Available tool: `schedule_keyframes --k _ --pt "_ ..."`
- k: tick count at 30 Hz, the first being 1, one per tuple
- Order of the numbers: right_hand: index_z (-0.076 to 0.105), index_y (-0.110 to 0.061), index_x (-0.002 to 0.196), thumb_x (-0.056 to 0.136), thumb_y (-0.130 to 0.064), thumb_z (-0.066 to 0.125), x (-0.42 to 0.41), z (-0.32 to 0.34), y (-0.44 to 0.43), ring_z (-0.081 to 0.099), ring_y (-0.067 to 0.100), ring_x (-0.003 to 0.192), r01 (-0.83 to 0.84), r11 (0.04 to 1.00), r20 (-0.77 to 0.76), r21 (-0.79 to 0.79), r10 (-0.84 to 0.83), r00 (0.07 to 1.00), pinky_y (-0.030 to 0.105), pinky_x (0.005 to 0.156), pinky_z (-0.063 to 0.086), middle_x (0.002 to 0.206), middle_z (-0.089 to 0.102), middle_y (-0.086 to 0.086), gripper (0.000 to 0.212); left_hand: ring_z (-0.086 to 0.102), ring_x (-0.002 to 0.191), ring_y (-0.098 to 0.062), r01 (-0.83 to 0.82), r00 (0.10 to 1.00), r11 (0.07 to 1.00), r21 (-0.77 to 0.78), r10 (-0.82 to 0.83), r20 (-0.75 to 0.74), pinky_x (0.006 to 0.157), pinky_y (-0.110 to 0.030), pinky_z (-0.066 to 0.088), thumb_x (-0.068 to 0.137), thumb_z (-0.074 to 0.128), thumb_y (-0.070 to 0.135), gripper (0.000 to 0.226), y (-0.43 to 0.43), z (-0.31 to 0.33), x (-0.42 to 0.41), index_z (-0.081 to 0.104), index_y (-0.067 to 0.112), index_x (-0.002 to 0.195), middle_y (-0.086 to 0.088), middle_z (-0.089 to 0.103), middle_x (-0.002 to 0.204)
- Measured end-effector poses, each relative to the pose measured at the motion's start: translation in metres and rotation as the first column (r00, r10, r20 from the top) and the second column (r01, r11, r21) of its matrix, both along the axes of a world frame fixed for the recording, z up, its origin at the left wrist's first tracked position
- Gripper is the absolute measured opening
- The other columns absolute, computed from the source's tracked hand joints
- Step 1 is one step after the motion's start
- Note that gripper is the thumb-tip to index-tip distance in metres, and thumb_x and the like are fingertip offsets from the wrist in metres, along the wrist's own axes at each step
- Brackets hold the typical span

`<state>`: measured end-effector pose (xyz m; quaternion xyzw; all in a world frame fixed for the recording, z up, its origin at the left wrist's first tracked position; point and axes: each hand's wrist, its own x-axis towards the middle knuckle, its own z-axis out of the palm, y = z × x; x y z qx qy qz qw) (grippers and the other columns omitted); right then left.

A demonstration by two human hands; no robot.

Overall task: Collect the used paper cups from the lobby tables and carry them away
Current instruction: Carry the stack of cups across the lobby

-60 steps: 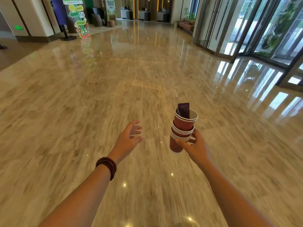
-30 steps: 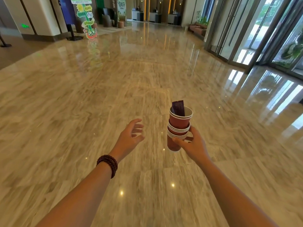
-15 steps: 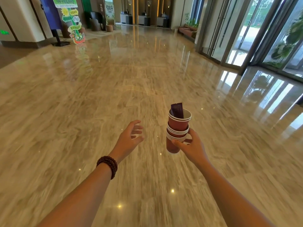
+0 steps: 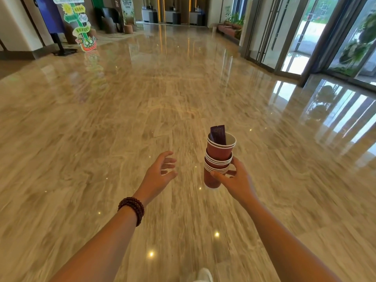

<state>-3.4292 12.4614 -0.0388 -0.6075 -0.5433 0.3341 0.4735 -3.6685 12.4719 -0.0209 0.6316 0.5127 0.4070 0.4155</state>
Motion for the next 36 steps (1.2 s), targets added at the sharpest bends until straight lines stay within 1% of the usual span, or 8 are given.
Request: schedule_keyframes --k 4,7,10,15,23,28,32,36 --pt "0.048 -0.028 0.131 0.069 -0.034 0.081 0.012 -0.005 0.059 0.058 -0.002 0.092 -0.01 1.0 -0.02 -0.01 0.01 1.0 0.013 0.062 0.046 0.126 0.053 -0.011 0.07 0.055 0.111 -0.005 -0.006 1.0 1.0 0.002 0.006 0.002 0.1 -0.034 0.044 0.089 0.061 0.015 0.046 0.058 -0.003 0.012 0.043 0.031 0.128 0.008 0.057 0.12" --pt "0.048 -0.03 0.13 0.07 -0.034 0.081 0.026 -0.004 0.111 0.058 -0.003 0.09 -0.019 1.0 -0.006 -0.004 0.019 1.0 0.011 0.055 0.046 0.127 0.054 -0.008 0.069 0.055 0.111 -0.006 -0.017 1.0 1.0 0.008 0.017 0.008 0.1 -0.034 0.044 0.089 0.061 0.015 0.046 0.108 -0.001 0.026 0.043 0.031 0.128 0.008 0.057 0.12" --pt "0.048 -0.033 0.129 0.07 -0.037 0.08 0.041 -0.001 0.165 0.059 -0.005 0.09 -0.033 0.999 -0.005 -0.004 0.033 0.999 0.009 0.054 0.046 0.127 0.053 -0.01 0.068 0.055 0.111 -0.007 -0.024 1.0 1.0 0.013 0.024 0.012 0.101 -0.036 0.044 0.089 0.061 0.014 0.047 0.161 0.003 0.041 0.043 0.029 0.13 0.008 0.058 0.119" --pt "0.047 -0.026 0.133 0.069 -0.034 0.082 0.068 0.008 0.258 0.059 0.0 0.093 -0.054 0.999 -0.005 -0.003 0.054 0.999 0.016 0.066 0.046 0.13 0.052 -0.008 0.074 0.056 0.111 -0.007 -0.045 0.998 0.998 0.033 0.044 0.038 0.101 -0.039 0.044 0.089 0.062 0.015 0.048 0.251 0.011 0.066 0.043 0.03 0.131 0.007 0.057 0.121" --pt "0.048 -0.03 0.13 0.068 -0.036 0.081 0.096 0.006 0.373 0.06 -0.002 0.092 -0.06 0.998 0.028 -0.006 0.06 0.998 0.014 0.065 0.045 0.127 0.055 -0.008 0.071 0.056 0.113 -0.011 -0.036 0.998 0.999 0.001 0.036 0.054 0.102 -0.042 0.043 0.089 0.061 0.014 0.049 0.366 0.003 0.095 0.043 0.028 0.132 0.005 0.057 0.122" --pt "0.046 -0.03 0.133 0.067 -0.037 0.082 0.103 -0.006 0.445 0.059 -0.005 0.091 -0.03 0.999 0.032 -0.04 0.031 0.999 0.011 0.059 0.045 0.128 0.054 -0.01 0.075 0.056 0.112 -0.007 -0.006 0.999 1.0 -0.014 0.006 0.045 0.101 -0.04 0.044 0.09 0.06 0.015 0.046 0.44 -0.007 0.101 0.042 0.033 0.128 0.008 0.057 0.122" --pt "0.046 -0.03 0.133 0.068 -0.038 0.081 0.102 -0.012 0.52 0.058 -0.006 0.091 -0.003 0.999 0.021 -0.033 0.004 1.0 0.014 0.062 0.043 0.129 0.053 -0.01 0.075 0.055 0.111 -0.004 0.018 0.999 1.0 0.011 -0.018 0.033 0.1 -0.035 0.044 0.089 0.061 0.015 0.046 0.523 -0.011 0.102 0.043 0.034 0.126 0.008 0.057 0.121" --pt "0.044 -0.029 0.135 0.068 -0.038 0.081 0.099 -0.009 0.593 0.059 -0.002 0.094 0.017 1.0 -0.003 -0.025 -0.017 1.0 0.019 0.068 0.047 0.129 0.055 -0.011 0.077 0.055 0.11 -0.006 0.045 0.999 0.999 0.023 -0.045 0.022 0.098 -0.032 0.045 0.089 0.061 0.014 0.046 0.604 -0.006 0.101 0.043 0.034 0.126 0.006 0.057 0.12"
